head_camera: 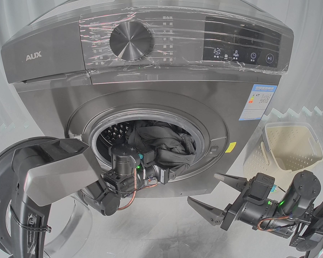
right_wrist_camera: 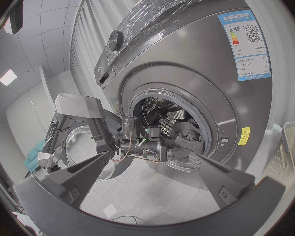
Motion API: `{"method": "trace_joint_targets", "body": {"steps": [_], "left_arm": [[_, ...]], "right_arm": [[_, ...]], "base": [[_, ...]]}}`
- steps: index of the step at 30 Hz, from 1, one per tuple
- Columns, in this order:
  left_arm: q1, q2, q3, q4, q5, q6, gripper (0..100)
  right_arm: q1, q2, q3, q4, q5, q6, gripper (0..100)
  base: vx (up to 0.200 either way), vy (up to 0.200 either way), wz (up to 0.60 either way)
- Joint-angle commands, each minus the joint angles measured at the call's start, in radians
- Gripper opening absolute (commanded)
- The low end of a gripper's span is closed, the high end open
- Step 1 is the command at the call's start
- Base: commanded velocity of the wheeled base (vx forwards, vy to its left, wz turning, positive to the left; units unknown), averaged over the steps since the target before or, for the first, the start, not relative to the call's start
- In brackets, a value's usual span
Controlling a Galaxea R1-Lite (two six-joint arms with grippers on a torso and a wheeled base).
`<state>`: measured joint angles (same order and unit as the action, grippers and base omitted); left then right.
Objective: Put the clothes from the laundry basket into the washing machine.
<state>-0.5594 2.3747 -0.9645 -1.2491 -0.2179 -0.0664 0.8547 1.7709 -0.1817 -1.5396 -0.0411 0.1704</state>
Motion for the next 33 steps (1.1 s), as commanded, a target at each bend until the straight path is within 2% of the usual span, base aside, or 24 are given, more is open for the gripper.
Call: {"method": "trace_joint_targets", "body": {"steps": [1, 5, 6, 16, 23, 25, 33], "left_arm": [[-0.010, 0.106, -0.100, -0.021, 0.035, 0.000, 100], [-0.008, 0.155, -0.172, -0.024, 0.072, 0.002, 100], [-0.008, 0.155, -0.172, -0.024, 0.072, 0.002, 0], [0.013, 0.130, -0.201, -0.038, 0.094, -0.003, 0], [0.075, 0.149, -0.387, -0.019, 0.219, -0.010, 0], [0.076, 0.152, -0.399, -0.018, 0.221, -0.010, 0], [0.096, 0.271, -0.646, 0.054, 0.281, -0.013, 0]], "right_arm": [[0.001, 0.004, -0.001, -0.001, 0.000, 0.000, 100], [0.006, 0.004, -0.001, -0.001, 0.000, 0.001, 100], [0.006, 0.004, -0.001, -0.001, 0.000, 0.001, 100], [0.024, 0.005, -0.007, -0.001, -0.002, 0.001, 100], [0.027, 0.005, -0.009, -0.001, -0.002, 0.001, 100], [0.027, 0.005, -0.009, -0.001, -0.002, 0.001, 100], [0.035, 0.007, -0.015, -0.001, -0.002, 0.003, 100]], "base": [[0.000, 0.000, 0.00], [0.000, 0.000, 0.00], [0.000, 0.000, 0.00], [0.000, 0.000, 0.00], [0.000, 0.000, 0.00], [0.000, 0.000, 0.00], [0.000, 0.000, 0.00]]}}
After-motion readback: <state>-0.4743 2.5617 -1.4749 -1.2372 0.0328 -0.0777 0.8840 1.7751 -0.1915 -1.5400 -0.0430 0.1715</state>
